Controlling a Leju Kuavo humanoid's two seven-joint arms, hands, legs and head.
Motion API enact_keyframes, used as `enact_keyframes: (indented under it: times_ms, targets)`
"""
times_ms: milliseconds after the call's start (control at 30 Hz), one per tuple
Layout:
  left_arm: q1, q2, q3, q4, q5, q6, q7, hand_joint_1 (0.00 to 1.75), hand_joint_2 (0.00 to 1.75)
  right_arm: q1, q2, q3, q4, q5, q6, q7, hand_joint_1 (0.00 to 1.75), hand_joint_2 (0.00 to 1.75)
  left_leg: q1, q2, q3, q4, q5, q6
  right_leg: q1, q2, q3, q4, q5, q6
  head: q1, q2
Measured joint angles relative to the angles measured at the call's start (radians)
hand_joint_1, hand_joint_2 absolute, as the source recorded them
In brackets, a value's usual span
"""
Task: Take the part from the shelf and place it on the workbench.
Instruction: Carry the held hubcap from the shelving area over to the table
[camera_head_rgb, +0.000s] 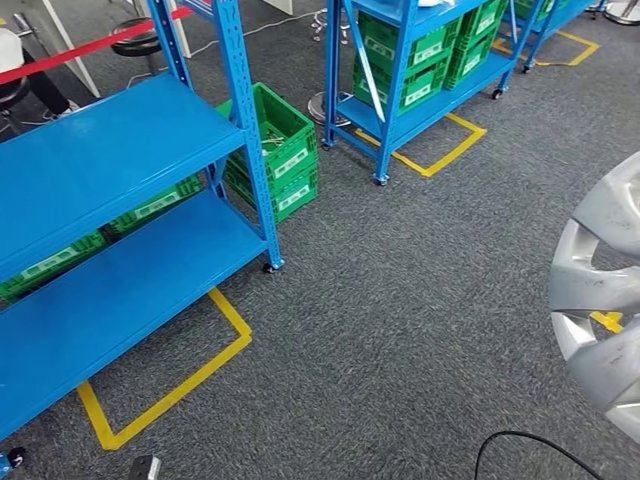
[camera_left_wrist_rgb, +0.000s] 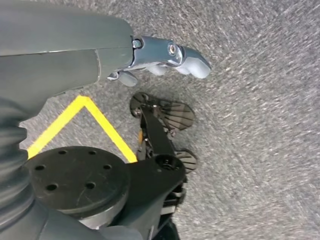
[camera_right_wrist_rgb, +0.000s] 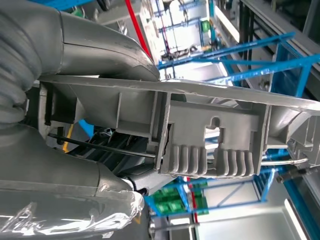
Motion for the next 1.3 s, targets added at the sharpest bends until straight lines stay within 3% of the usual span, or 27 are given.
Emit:
enact_keyframes:
  times_ms: [33,100,167,233,267,300,333,400,467,567,633,700,733,767,800,867,933,1000,1033,1067,1100,1133,1200,1267,1300]
  targets:
    - [-0.001,-0.001,0.0,0.0,0.0,0.0,0.001,0.0,1.75,-0.001,0.0,-0.001,0.003,0.002,-0.005,0.0,1.75,1.75,0.0,0.013,-0.002,0.0,0.002,0.005,-0.002,0.008,-0.006,-0.002,0.004,0.007,-0.001,0.0]
    - [-0.002,-0.001,0.0,0.0,0.0,0.0,0.002,0.0,1.75,-0.003,-0.002,-0.002,0.008,0.005,-0.013,0.0,1.75,1.75,0.0,0.039,-0.003,-0.004,0.007,0.019,0.0,-0.031,-0.023,0.021,-0.01,0.017,0.004,0.0]
    - [-0.001,-0.001,0.001,0.0,0.003,-0.001,0.002,0.0,1.75,-0.01,-0.004,0.0,0.015,0.01,-0.023,-0.002,1.75,1.75,-0.001,0.066,-0.003,-0.006,0.009,0.027,0.003,-0.104,-0.071,0.128,-0.07,0.024,0.011,0.0]
    - [0.002,0.0,0.004,0.0,0.008,-0.002,0.002,0.0,1.75,-0.016,-0.007,0.01,0.022,0.023,-0.044,-0.012,1.75,1.75,-0.005,0.096,-0.003,-0.005,0.008,0.029,0.001,-0.133,-0.129,0.265,-0.131,0.03,0.014,0.0]
    - [0.002,0.001,0.007,0.0,0.011,-0.003,0.002,0.0,1.75,-0.016,-0.009,0.019,0.026,0.033,-0.06,-0.02,1.75,1.75,-0.005,0.111,-0.003,-0.005,0.008,0.029,0.001,-0.136,-0.139,0.295,-0.138,0.03,0.014,0.0]
    - [0.002,0.002,0.01,0.0,0.015,-0.003,0.003,0.0,1.75,-0.017,-0.012,0.031,0.031,0.044,-0.079,-0.031,1.75,1.75,-0.005,0.125,-0.002,-0.005,0.007,0.028,0.0,-0.139,-0.127,0.283,-0.126,0.03,0.014,0.0]
    - [0.001,0.002,0.012,0.0,0.018,-0.003,0.005,0.0,1.75,-0.017,-0.016,0.044,0.036,0.055,-0.1,-0.042,1.75,1.75,-0.006,0.137,0.0,-0.005,0.006,0.027,0.001,-0.146,-0.095,0.229,-0.097,0.029,0.014,0.0]
    - [0.0,0.004,0.018,0.0,0.025,-0.003,0.012,0.0,1.75,-0.019,-0.031,0.081,0.049,0.072,-0.146,-0.072,1.75,1.75,-0.009,0.16,0.006,-0.004,0.001,0.02,0.005,-0.185,-0.01,0.084,-0.044,0.024,0.015,0.0]
    - [-0.001,0.006,0.023,0.0,0.027,-0.003,0.017,0.0,1.75,-0.021,-0.053,0.127,0.062,0.079,-0.19,-0.105,1.75,1.75,-0.015,0.18,0.009,-0.002,-0.003,0.012,0.011,-0.208,0.029,0.011,-0.027,0.011,0.015,0.0]
    - [-0.004,0.007,0.03,0.0,0.028,-0.003,0.02,0.0,1.75,-0.018,-0.084,0.179,0.079,0.079,-0.227,-0.132,1.75,1.75,-0.016,0.204,0.007,-0.001,-0.006,0.0,0.014,-0.178,0.018,0.006,-0.023,-0.01,0.014,0.0]
    - [-0.006,0.008,0.033,0.0,0.031,-0.003,0.02,0.0,1.75,-0.015,-0.097,0.196,0.084,0.077,-0.235,-0.136,1.75,1.75,-0.014,0.17,-0.011,0.04,-0.039,-0.009,0.01,-0.157,0.014,0.002,-0.016,-0.022,0.012,0.0]
    - [-0.005,0.008,0.036,0.0,0.035,-0.005,0.02,0.0,1.75,-0.014,-0.107,0.214,0.089,0.075,-0.245,-0.139,1.75,1.75,-0.012,0.113,-0.069,0.163,-0.104,-0.011,0.007,-0.135,0.011,0.0,-0.012,-0.028,0.01,0.0]
    - [-0.002,0.008,0.038,0.0,0.037,-0.006,0.02,0.0,1.75,-0.012,-0.112,0.222,0.092,0.074,-0.25,-0.142,1.75,1.75,-0.012,0.096,-0.104,0.234,-0.13,-0.01,0.007,-0.121,0.009,0.0,-0.011,-0.029,0.01,0.0]
    - [0.0,0.008,0.04,0.0,0.038,-0.007,0.02,0.0,1.75,-0.01,-0.116,0.228,0.095,0.072,-0.255,-0.144,1.75,1.75,-0.012,0.089,-0.129,0.279,-0.138,-0.009,0.007,-0.106,0.008,0.0,-0.011,-0.03,0.01,0.0]
    - [0.002,0.009,0.041,0.0,0.039,-0.008,0.019,0.0,1.75,-0.008,-0.119,0.232,0.097,0.07,-0.259,-0.146,1.75,1.75,-0.012,0.085,-0.138,0.289,-0.125,-0.007,0.007,-0.09,0.008,0.0,-0.01,-0.03,0.01,0.0]
    - [0.002,0.01,0.042,0.0,0.039,-0.008,0.017,0.0,1.75,-0.005,-0.126,0.234,0.099,0.061,-0.269,-0.15,1.75,1.75,-0.01,0.068,-0.106,0.202,-0.054,-0.003,0.004,-0.06,0.009,0.002,-0.009,-0.027,0.01,0.0]
    - [0.001,0.009,0.042,0.0,0.037,-0.005,0.017,0.0,1.75,-0.007,-0.13,0.229,0.1,0.037,-0.293,-0.15,1.75,1.75,-0.003,0.018,-0.054,0.077,0.002,-0.002,0.004,-0.03,0.003,0.008,-0.008,-0.019,0.01,0.0]
    - [0.001,0.009,0.042,0.0,0.035,0.003,0.026,0.0,1.75,-0.009,-0.133,0.213,0.101,0.004,-0.324,-0.148,1.75,1.75,0.0,-0.008,-0.033,0.024,0.01,0.001,0.003,-0.004,-0.009,0.011,-0.004,-0.007,0.01,0.0]
    - [0.0,0.008,0.043,0.0,0.04,0.004,0.032,0.0,1.75,-0.007,-0.133,0.201,0.101,-0.009,-0.336,-0.145,1.75,1.75,0.0,0.002,-0.032,0.02,0.008,0.004,0.0,0.008,-0.015,0.01,0.0,-0.001,0.011,0.0]
    - [-0.001,0.007,0.046,0.0,0.052,0.002,0.038,0.0,1.75,-0.005,-0.134,0.185,0.102,-0.018,-0.344,-0.142,1.75,1.75,0.0,0.014,-0.031,0.019,0.01,0.01,-0.001,0.007,-0.02,0.01,0.001,0.004,0.01,0.0]
    - [-0.003,0.006,0.051,0.0,0.066,-0.003,0.041,0.0,1.75,-0.003,-0.134,0.169,0.102,-0.025,-0.351,-0.14,1.75,1.75,0.0,0.028,-0.031,0.018,0.012,0.017,0.0,-0.014,-0.027,0.02,-0.006,0.009,0.013,0.0]
    - [-0.003,0.006,0.058,0.0,0.08,-0.007,0.044,0.0,1.75,-0.004,-0.134,0.156,0.103,-0.029,-0.355,-0.137,1.75,1.75,-0.001,0.042,-0.03,0.015,0.013,0.023,0.003,-0.046,-0.042,0.049,-0.023,0.013,0.017,0.0]
    - [-0.003,0.006,0.07,0.0,0.095,-0.013,0.046,0.0,1.75,-0.008,-0.134,0.14,0.104,-0.035,-0.358,-0.135,1.75,1.75,-0.004,0.072,-0.028,0.014,0.011,0.031,0.005,-0.114,-0.097,0.17,-0.087,0.019,0.023,0.0]
    - [-0.002,0.006,0.078,0.0,0.097,-0.014,0.047,0.0,1.75,-0.01,-0.134,0.131,0.106,-0.036,-0.361,-0.134,1.75,1.75,-0.008,0.104,-0.027,0.015,0.009,0.034,0.003,-0.134,-0.149,0.289,-0.135,0.022,0.023,0.0]
    - [-0.002,0.006,0.082,0.0,0.098,-0.014,0.048,0.0,1.75,-0.009,-0.134,0.126,0.108,-0.036,-0.364,-0.134,1.75,1.75,-0.009,0.119,-0.027,0.015,0.008,0.034,0.003,-0.136,-0.152,0.303,-0.133,0.023,0.023,0.0]
